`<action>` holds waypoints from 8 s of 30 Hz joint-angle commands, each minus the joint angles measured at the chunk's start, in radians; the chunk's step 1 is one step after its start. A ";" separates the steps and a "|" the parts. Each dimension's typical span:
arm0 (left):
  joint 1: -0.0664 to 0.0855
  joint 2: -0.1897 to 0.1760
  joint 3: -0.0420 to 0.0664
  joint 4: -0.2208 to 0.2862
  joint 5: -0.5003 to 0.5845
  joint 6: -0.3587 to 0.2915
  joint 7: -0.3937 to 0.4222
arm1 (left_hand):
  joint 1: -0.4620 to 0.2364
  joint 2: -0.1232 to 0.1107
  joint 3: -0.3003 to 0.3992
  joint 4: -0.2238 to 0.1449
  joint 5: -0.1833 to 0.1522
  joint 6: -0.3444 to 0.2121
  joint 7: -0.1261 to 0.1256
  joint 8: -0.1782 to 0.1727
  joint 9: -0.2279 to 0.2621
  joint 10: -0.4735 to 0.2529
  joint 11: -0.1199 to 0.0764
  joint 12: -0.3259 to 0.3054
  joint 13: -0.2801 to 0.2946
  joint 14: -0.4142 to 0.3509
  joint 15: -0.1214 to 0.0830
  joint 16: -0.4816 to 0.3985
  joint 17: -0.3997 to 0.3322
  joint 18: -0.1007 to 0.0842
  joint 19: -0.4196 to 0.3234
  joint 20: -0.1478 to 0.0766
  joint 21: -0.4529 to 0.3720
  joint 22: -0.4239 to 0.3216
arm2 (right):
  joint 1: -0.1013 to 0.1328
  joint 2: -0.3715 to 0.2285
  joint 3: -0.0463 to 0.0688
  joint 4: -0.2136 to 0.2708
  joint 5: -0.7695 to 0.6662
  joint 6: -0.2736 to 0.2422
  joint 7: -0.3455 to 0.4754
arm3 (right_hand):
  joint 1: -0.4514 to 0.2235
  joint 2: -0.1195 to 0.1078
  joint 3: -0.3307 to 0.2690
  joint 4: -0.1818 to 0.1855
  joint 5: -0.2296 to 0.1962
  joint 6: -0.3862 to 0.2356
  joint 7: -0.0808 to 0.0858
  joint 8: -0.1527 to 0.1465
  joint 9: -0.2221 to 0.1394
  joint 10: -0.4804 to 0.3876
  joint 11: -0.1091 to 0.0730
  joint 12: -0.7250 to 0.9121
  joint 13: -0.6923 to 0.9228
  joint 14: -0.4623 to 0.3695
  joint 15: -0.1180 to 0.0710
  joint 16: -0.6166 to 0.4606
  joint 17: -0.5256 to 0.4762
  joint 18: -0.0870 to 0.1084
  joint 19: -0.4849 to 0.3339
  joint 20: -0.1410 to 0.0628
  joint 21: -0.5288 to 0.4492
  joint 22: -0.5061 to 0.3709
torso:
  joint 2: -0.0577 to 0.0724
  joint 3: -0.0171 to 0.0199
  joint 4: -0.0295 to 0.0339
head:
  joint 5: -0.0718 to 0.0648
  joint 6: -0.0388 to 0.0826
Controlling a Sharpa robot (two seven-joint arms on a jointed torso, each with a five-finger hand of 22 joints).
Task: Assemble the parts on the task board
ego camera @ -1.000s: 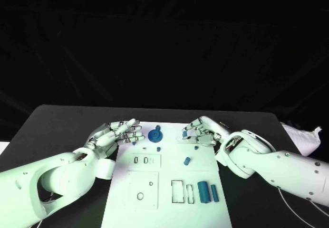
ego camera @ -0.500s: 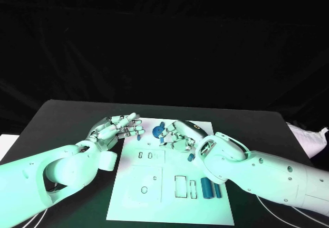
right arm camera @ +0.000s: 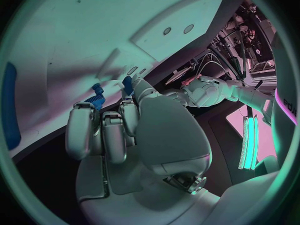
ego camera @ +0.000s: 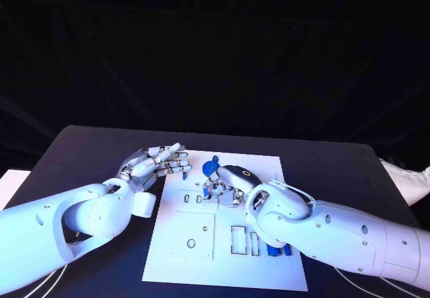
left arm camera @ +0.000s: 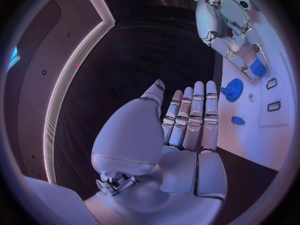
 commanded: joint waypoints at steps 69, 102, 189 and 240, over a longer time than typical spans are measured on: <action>0.000 0.004 0.000 0.000 0.003 0.027 -0.001 | 0.004 0.009 0.002 -0.011 -0.003 -0.001 0.003 -0.006 0.000 -0.005 -0.002 -0.004 0.000 0.019 -0.004 0.003 0.010 0.014 0.017 0.000 -0.003 0.002 | -0.016 -0.007 -0.012 0.032 -0.125 -0.065 -0.096 | -0.182 -0.146 -0.131 0.159 0.015 -0.084 0.015 -0.041 -0.012 -0.068 0.016 -0.165 -0.308 0.080 0.023 -0.028 0.144 -0.008 -0.020 0.022 -0.037 -0.042 | 0.000 0.0034 -0.0009 | 0.007 -0.014; 0.112 0.155 -0.001 -0.128 -1.042 0.369 -0.977 | -0.227 0.049 -0.232 0.137 -0.061 0.045 -0.172 0.438 0.277 0.250 -0.195 1.083 0.975 0.472 -0.205 1.463 1.395 -0.086 0.437 -0.201 1.111 1.061 | 0.089 -0.363 0.015 0.085 0.613 -0.131 0.415 | -0.065 -0.085 -0.182 0.163 0.087 -0.159 0.033 -0.031 -0.014 -0.117 0.030 -0.235 -0.378 0.067 0.034 -0.070 0.085 0.001 -0.043 0.035 -0.075 -0.096 | -0.064 0.0477 -0.0299 | 0.062 -0.040; 0.155 0.367 -0.031 -0.288 -1.118 0.554 -1.053 | 0.082 0.043 0.124 0.026 -0.016 -0.069 -0.193 0.536 0.517 0.270 -0.213 1.099 1.045 0.472 -0.219 1.463 1.395 -0.103 0.451 -0.219 1.200 1.209 | 0.086 -0.321 0.015 0.033 0.566 -0.092 0.326 | -0.074 -0.080 -0.222 0.167 0.137 -0.158 0.031 -0.032 -0.015 -0.121 0.028 -0.255 -0.405 0.063 0.032 -0.088 0.062 0.007 -0.053 0.031 -0.097 -0.130 | -0.057 0.0448 -0.0314 | 0.078 -0.076; 0.098 0.261 -0.037 -0.192 -1.269 0.400 -1.025 | -0.076 -0.156 0.579 -0.007 -0.024 -0.061 -0.192 0.560 0.589 0.292 -0.212 1.099 1.052 0.472 -0.220 1.463 1.395 -0.108 0.461 -0.213 1.209 1.237 | 0.081 -0.321 0.015 0.028 0.587 -0.083 0.345 | -0.101 -0.069 -0.246 0.184 0.127 -0.160 0.033 -0.033 -0.015 -0.121 0.030 -0.257 -0.412 0.063 0.033 -0.091 0.060 0.007 -0.053 0.032 -0.102 -0.135 | -0.059 0.0475 -0.0192 | 0.068 -0.089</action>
